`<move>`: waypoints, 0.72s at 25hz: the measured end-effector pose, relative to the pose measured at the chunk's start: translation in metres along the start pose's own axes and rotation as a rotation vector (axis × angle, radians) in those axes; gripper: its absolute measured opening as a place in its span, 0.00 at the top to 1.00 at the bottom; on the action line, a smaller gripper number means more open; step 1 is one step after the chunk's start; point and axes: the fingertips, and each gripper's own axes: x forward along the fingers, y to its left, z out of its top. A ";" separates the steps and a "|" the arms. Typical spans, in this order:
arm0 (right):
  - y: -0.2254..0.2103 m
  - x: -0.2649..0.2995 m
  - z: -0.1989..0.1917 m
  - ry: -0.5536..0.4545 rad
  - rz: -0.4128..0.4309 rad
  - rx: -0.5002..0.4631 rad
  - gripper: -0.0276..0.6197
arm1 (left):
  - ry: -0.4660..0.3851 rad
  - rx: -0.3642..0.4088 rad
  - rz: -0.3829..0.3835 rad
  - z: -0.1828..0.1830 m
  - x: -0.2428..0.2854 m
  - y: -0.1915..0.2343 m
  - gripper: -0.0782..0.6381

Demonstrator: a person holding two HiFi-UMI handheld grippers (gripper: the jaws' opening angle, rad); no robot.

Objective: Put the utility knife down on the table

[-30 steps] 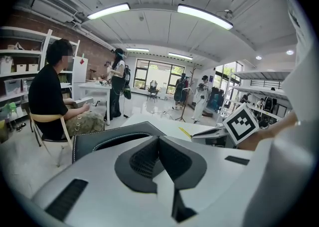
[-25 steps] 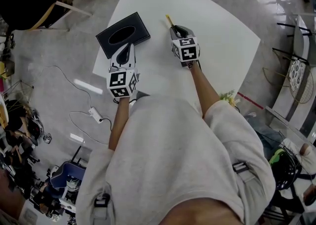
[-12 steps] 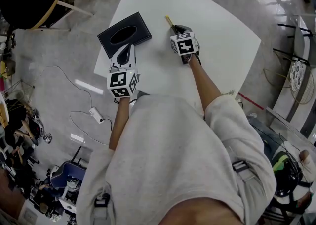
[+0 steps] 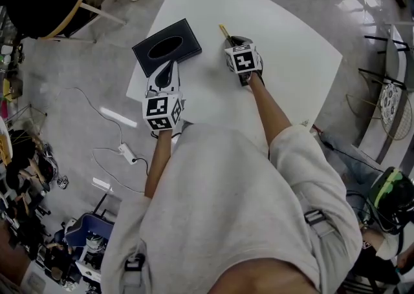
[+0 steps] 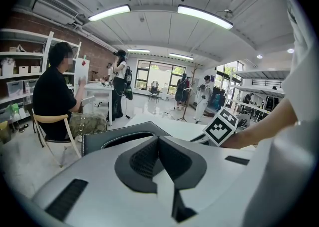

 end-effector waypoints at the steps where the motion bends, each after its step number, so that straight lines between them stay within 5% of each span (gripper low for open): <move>1: -0.001 0.000 0.000 0.000 0.002 0.001 0.83 | -0.002 0.000 0.002 0.000 -0.001 0.000 0.86; 18: 0.002 -0.014 0.003 -0.056 0.028 0.000 0.79 | -0.015 0.009 0.000 0.002 -0.005 -0.002 0.86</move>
